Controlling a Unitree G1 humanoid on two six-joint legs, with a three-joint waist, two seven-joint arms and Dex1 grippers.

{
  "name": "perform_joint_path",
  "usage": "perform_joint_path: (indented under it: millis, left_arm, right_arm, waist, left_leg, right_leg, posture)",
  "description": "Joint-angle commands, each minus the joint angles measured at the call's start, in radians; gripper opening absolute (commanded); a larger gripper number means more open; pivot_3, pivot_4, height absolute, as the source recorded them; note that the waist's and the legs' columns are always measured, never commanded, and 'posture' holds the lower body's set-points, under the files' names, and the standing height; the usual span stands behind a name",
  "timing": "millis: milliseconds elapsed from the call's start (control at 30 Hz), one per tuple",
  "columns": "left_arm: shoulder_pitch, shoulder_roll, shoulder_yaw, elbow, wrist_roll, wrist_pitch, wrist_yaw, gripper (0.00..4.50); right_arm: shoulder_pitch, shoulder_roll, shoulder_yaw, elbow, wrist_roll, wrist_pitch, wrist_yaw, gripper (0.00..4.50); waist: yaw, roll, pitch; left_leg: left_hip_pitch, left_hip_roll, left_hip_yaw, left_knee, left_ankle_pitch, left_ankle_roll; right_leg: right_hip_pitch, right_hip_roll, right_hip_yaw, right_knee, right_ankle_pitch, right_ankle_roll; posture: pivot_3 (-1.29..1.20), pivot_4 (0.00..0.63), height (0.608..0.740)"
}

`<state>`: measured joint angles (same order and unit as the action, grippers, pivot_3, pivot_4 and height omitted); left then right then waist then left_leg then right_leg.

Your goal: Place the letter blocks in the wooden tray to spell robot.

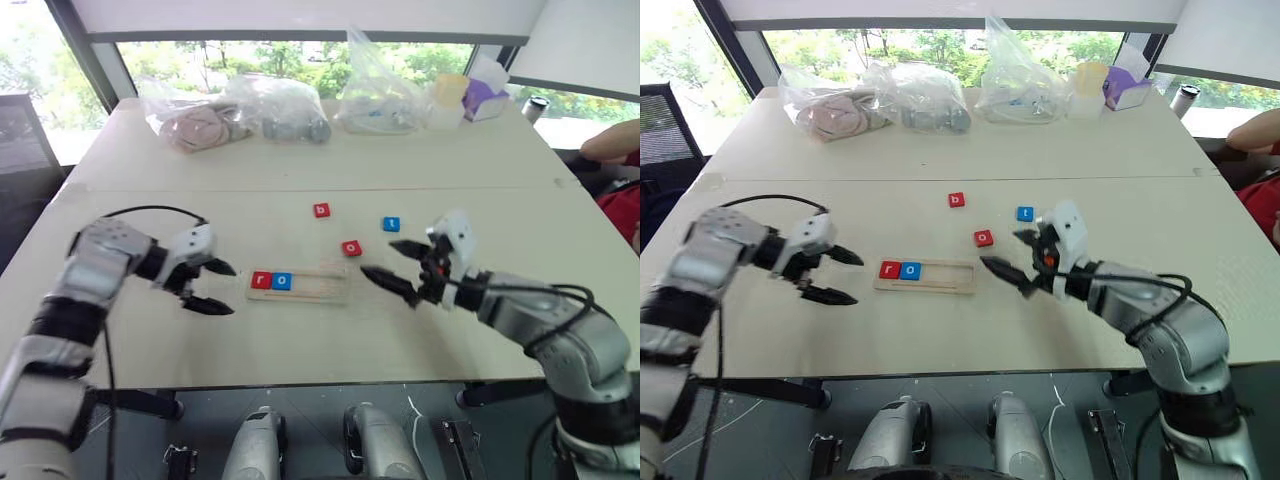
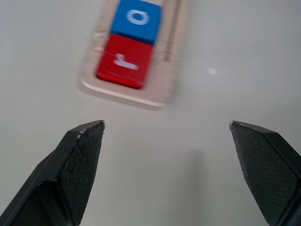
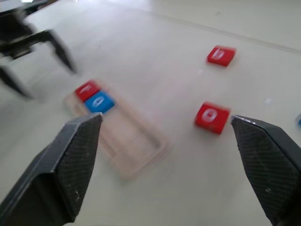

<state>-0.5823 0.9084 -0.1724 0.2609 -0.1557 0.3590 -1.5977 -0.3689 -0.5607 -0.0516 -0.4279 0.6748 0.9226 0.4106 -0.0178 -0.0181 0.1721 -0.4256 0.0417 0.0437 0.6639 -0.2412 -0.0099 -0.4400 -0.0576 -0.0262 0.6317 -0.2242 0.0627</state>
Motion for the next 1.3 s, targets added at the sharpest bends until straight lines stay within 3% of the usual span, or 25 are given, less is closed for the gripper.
perform_joint_path:
  millis: [33,267,433,633,900,1000,1167,1300]
  left_arm:
    - [0.028,0.067,0.107,-0.163,-0.125,0.179,0.004,4.44]
    - [-0.043,0.053,0.357,-0.245,-0.335,0.46,0.211,4.44]
    - [0.028,0.074,0.517,-0.336,-0.44,0.579,0.323,4.44]
    - [0.149,0.078,0.632,-0.421,-0.507,0.63,0.435,4.44]
    - [0.198,0.066,0.632,-0.466,-0.56,0.627,0.513,4.44]
    - [0.204,0.066,0.613,-0.465,-0.562,0.613,0.527,4.5]
    - [0.186,0.062,0.566,-0.449,-0.565,0.587,0.538,4.5]
    - [0.169,0.052,0.528,-0.439,-0.565,0.567,0.539,4.5]
  right_arm:
    - [-0.165,0.101,0.122,0.199,-0.157,-0.065,-0.08,4.5]
    - [-0.533,0.42,0.183,0.813,-0.354,-0.252,-0.189,4.5]
    - [-0.722,0.53,0.143,1.224,-0.457,-0.454,-0.296,4.5]
    - [-0.81,0.587,0.099,1.473,-0.517,-0.593,-0.353,4.5]
    - [-0.856,0.659,-0.007,1.664,-0.5,-0.639,-0.335,4.5]
    - [-0.853,0.657,-0.019,1.691,-0.523,-0.663,-0.35,3.69]
    - [-0.858,0.631,-0.006,1.705,-0.58,-0.714,-0.354,1.23]
    - [-0.862,0.621,-0.004,1.693,-0.604,-0.745,-0.34,1.19]
  waist:
    - [0.0,0.0,0.0]
    - [0.0,0.001,0.001]
    - [-0.005,0.001,0.001]
    - [-0.006,0.001,0.002]
    - [-0.021,0.001,0.002]
    - [-0.028,0.001,0.002]
    - [-0.029,0.001,0.002]
    - [-0.027,0.001,0.002]
  left_leg:
    - [0.0,0.0,0.001,0.0,0.0,0.0]
    - [-0.002,0.002,0.002,0.0,0.0,0.0]
    - [-0.001,0.003,0.002,-0.002,0.0,0.0]
    - [-0.001,0.006,0.003,-0.004,0.0,0.0]
    - [0.0,0.006,0.002,-0.004,0.001,-0.001]
    - [0.0,0.006,0.002,-0.004,0.0,-0.001]
    - [0.001,0.006,0.002,-0.005,0.0,-0.001]
    - [0.001,0.006,0.002,-0.005,0.0,-0.001]
  right_leg:
    - [0.0,0.0,0.0,0.0,0.0,0.0]
    - [-0.002,0.007,0.001,0.0,0.002,-0.001]
    - [-0.003,0.008,0.002,0.001,0.003,0.003]
    - [-0.003,0.008,0.003,0.0,0.003,0.003]
    - [-0.003,0.008,0.003,0.001,0.004,0.001]
    - [-0.002,0.008,0.003,0.001,0.004,0.001]
    - [-0.003,0.008,0.003,0.001,0.004,0.001]
    - [-0.003,0.008,0.003,0.0,0.004,0.001]
  posture:
    - [0.0,0.15,0.74]
    - [0.0,0.15,0.74]
    - [0.0,0.15,0.74]
    - [0.0,0.15,0.74]
    - [0.0,0.15,0.74]
    - [0.0,0.15,0.74]
    - [0.0,0.15,0.74]
    - [0.0,0.15,0.74]
